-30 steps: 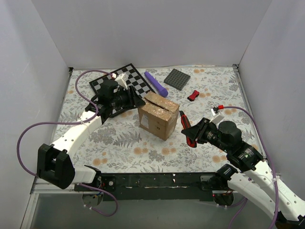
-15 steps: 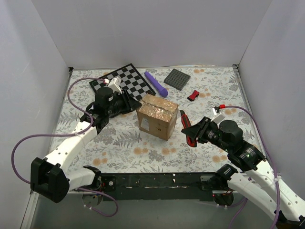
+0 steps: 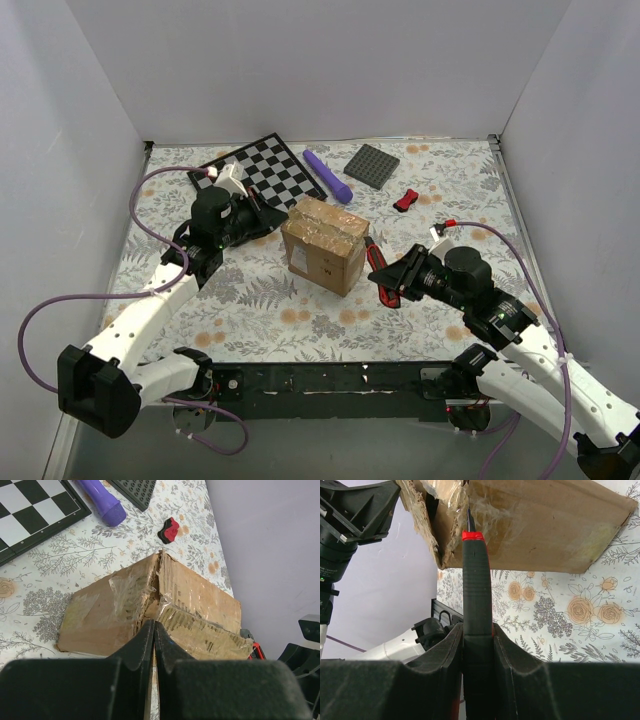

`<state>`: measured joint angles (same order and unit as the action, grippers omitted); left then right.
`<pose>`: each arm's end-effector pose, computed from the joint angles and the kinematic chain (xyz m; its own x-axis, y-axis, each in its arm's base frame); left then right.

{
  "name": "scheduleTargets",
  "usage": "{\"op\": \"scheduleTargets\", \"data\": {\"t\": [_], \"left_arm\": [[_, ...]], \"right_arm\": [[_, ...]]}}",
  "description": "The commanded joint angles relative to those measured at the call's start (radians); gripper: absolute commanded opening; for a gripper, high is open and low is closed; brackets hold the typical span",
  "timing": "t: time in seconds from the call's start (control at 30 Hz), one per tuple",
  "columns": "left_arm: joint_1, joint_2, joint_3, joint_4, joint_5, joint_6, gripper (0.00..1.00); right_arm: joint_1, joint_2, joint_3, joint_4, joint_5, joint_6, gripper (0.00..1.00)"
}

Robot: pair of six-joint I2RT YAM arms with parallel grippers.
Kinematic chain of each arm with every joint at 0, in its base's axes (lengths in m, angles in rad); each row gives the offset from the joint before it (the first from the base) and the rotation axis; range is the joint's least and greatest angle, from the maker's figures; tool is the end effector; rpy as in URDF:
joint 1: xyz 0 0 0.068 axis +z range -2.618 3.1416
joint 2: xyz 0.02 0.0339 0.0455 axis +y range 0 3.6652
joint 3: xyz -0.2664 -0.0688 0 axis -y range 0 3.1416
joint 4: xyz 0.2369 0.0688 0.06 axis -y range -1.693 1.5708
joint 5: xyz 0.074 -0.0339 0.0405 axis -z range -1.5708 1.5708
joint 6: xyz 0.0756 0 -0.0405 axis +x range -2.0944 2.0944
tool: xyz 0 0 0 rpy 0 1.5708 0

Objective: Unpack the express box

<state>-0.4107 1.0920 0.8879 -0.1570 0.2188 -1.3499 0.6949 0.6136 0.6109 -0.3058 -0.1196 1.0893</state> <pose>0.2499 -0.1267 0.3085 -0.6329 -0.7632 -0.1301 -0.1899 0.3160 -0.9296 0.1335 0.1230 0.2810 -0.7489 0.5214 -0.4091 -0.1281 0.4918 0.8612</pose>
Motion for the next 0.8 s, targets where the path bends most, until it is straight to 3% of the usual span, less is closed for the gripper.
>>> {"op": "scheduleTargets", "data": {"t": [0.0,0.23,0.5,0.63,0.77], "left_arm": [[-0.002,-0.017,-0.009,0.008,-0.032,0.014,0.0],[-0.002,0.04,0.017,0.007,0.014,0.015,0.42],[-0.002,0.062,-0.004,0.008,0.027,0.001,0.61],[-0.002,0.069,-0.006,0.02,0.06,0.009,0.65],[-0.002,0.08,-0.023,0.043,0.109,0.011,0.49]], "right_arm": [[-0.005,-0.008,0.03,0.079,-0.011,0.014,0.01],[-0.006,-0.006,0.013,0.088,0.0,0.021,0.01],[-0.015,0.003,0.02,0.082,0.014,0.018,0.01],[-0.02,0.006,0.009,0.088,0.017,0.02,0.01],[-0.028,0.017,0.0,0.105,-0.003,0.029,0.01]]}}
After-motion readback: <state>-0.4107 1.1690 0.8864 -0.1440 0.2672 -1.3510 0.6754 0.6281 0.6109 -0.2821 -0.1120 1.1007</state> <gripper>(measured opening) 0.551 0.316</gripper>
